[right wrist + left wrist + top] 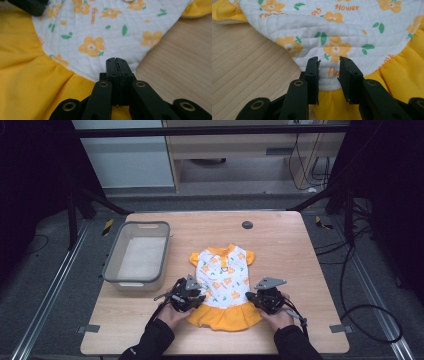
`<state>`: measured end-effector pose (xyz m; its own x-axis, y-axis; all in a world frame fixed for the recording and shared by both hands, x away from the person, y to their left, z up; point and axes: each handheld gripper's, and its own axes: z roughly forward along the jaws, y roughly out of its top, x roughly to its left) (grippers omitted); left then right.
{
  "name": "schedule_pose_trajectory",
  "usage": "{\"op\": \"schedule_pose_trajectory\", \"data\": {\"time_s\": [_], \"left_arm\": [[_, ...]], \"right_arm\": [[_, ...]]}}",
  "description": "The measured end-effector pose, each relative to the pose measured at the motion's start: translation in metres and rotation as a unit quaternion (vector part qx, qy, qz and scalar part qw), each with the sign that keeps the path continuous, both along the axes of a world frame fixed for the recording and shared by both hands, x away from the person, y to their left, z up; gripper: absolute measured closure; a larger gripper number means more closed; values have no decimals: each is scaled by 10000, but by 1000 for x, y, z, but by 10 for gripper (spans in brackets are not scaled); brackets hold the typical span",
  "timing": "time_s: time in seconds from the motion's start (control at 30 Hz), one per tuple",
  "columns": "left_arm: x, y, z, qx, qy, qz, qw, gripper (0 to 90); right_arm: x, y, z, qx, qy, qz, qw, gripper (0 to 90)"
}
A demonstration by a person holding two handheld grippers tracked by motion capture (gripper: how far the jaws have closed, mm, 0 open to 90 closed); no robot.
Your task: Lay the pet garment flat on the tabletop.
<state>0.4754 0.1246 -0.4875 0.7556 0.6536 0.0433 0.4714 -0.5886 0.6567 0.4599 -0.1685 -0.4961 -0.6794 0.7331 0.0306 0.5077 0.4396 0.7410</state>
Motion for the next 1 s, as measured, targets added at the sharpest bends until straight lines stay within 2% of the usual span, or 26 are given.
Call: {"op": "schedule_pose_trajectory", "data": {"time_s": [0.27,0.4,0.43,0.47,0.5,0.53,0.6,0.67,0.7,0.77,0.83,0.87,0.9,1.0], "left_arm": [[-6,0,-1,85,-97,-20,9999,684],[-8,1,1,40,-105,12,9999,602],[-10,4,5,51,-170,-9,9998,580],[-10,4,5,51,-170,-9,9998,570],[-12,7,8,7,-193,-4,9998,570],[-15,12,12,-77,-279,36,9996,550],[-18,18,16,-162,-321,76,9993,536],[-22,27,20,-305,-402,133,9986,489],[-23,31,21,-348,-426,171,9983,471],[-28,40,21,-427,-447,217,9979,440],[-30,44,21,-437,-477,247,9976,407],[-34,50,19,-453,-519,284,9972,407],[-38,55,18,-463,-529,334,9970,380],[-46,68,17,-484,-568,421,9963,356]], "right_arm": [[-13,3,-4,-64,-14,-37,10000,898],[-14,2,-2,94,35,-112,9999,879],[-14,-1,1,206,-47,-123,9997,865],[-14,-1,1,206,-47,-123,9997,865],[-15,-1,3,250,-74,-158,9995,858],[-16,-6,8,343,-218,-212,9989,839],[-16,-8,10,368,-282,-237,9986,827],[-17,-13,13,313,-399,-339,9981,778],[-17,-14,13,257,-424,-365,9981,768],[-17,-17,13,297,-413,-413,9979,743],[-18,-21,14,314,-474,-515,9971,688],[-18,-21,14,314,-474,-515,9971,688],[-20,-26,16,346,-582,-648,9956,638],[-21,-31,17,368,-612,-746,9947,597]]}}
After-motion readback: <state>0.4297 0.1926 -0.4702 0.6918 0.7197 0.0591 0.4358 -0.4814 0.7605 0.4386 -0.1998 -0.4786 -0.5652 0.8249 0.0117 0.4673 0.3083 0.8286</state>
